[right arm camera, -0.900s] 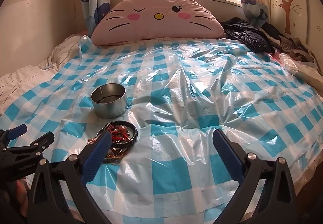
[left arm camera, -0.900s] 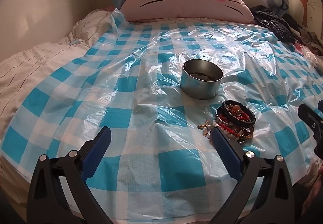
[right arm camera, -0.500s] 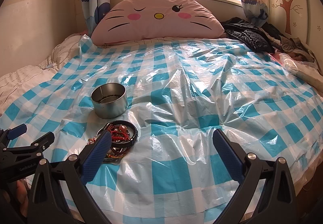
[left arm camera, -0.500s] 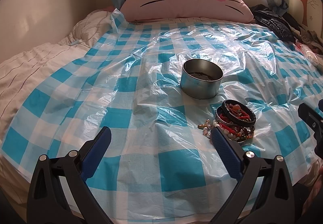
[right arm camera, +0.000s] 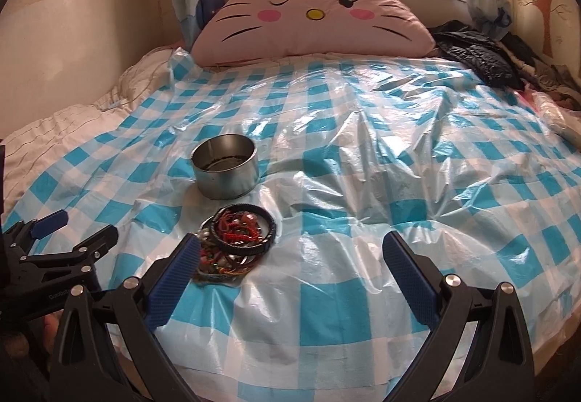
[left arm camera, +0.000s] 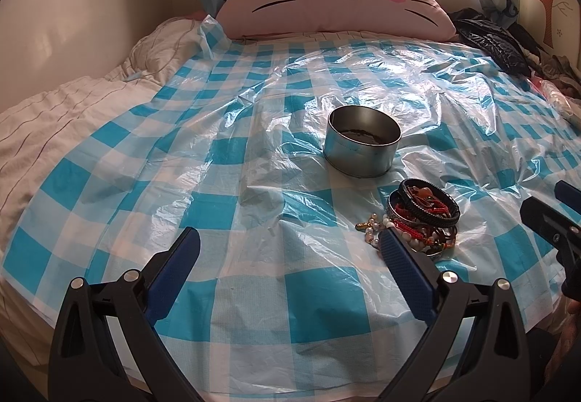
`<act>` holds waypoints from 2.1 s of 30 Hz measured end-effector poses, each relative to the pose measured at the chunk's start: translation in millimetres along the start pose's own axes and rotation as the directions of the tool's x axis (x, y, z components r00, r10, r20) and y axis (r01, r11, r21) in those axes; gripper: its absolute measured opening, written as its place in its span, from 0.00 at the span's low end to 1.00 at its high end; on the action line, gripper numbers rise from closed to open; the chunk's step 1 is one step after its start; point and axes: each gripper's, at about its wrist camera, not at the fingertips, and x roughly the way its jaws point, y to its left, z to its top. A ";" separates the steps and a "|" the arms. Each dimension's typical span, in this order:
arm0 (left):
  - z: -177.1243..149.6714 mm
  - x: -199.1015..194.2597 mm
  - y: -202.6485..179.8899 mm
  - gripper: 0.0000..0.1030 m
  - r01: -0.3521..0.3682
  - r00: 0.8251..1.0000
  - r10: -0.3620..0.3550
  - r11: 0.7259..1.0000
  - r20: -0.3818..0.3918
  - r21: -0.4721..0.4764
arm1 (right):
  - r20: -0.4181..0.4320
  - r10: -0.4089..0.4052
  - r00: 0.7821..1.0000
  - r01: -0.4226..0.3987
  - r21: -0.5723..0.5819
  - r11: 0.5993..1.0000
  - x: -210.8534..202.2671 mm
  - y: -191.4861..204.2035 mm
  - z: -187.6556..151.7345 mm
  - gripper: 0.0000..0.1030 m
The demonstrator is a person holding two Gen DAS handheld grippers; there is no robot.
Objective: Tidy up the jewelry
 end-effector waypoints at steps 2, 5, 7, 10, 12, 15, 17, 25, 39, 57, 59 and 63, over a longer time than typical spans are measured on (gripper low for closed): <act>-0.2 0.3 0.6 0.93 0.004 1.000 -0.004 1.000 0.002 -0.002 | -0.001 0.060 0.998 -0.060 -0.028 0.998 9.2 6.7 6.0 0.93; -0.7 1.9 2.9 0.93 0.012 1.000 -0.012 1.000 0.000 -0.012 | -0.032 0.055 0.998 -0.058 -0.081 0.995 21.3 16.9 12.3 0.93; -0.7 2.7 3.7 0.93 0.015 1.000 -0.015 1.000 -0.002 -0.014 | -0.070 0.055 0.996 -0.060 -0.072 0.996 27.1 19.1 12.3 0.93; -0.4 2.4 2.3 0.93 0.019 1.000 -0.019 1.000 -0.001 -0.011 | -0.082 -0.001 0.997 -0.004 -0.060 0.998 25.0 16.6 9.4 0.93; -0.7 2.3 1.4 0.93 0.018 1.000 -0.018 1.000 0.001 -0.006 | -0.019 -0.045 0.999 0.044 -0.060 0.997 13.9 16.3 8.9 0.93; -0.9 2.4 -1.1 0.93 0.018 1.000 -0.018 1.000 0.000 0.003 | 0.035 -0.078 0.996 0.080 -0.049 0.996 1.7 15.7 8.5 0.93; -0.9 2.2 -2.4 0.93 0.016 1.000 -0.016 1.000 0.000 0.008 | 0.043 -0.083 0.996 0.086 -0.054 0.995 0.7 17.0 9.1 0.93; -0.7 0.7 -1.4 0.93 0.014 1.000 -0.014 1.000 0.008 -0.003 | -0.007 -0.010 1.000 0.010 -0.043 0.999 10.5 13.9 9.3 0.93; -0.9 1.8 10.3 0.93 0.015 1.000 -0.014 0.998 0.015 -0.062 | -0.306 0.211 0.928 -0.229 -0.025 0.973 110.3 5.4 23.0 0.93; -1.9 2.3 -5.6 0.93 0.000 1.000 0.000 1.000 0.012 0.009 | -0.282 0.319 0.905 -0.317 0.052 0.947 125.5 -1.9 17.3 0.64; -1.7 2.0 -8.2 0.93 0.007 1.000 -0.007 1.000 0.011 0.022 | -0.241 0.322 0.916 -0.314 0.073 0.947 114.9 -7.7 19.6 0.64; 4.4 11.6 -20.4 0.93 0.127 0.992 -0.125 0.989 -0.024 0.071 | -0.128 0.285 0.950 -0.268 0.135 0.954 87.6 -31.2 25.9 0.64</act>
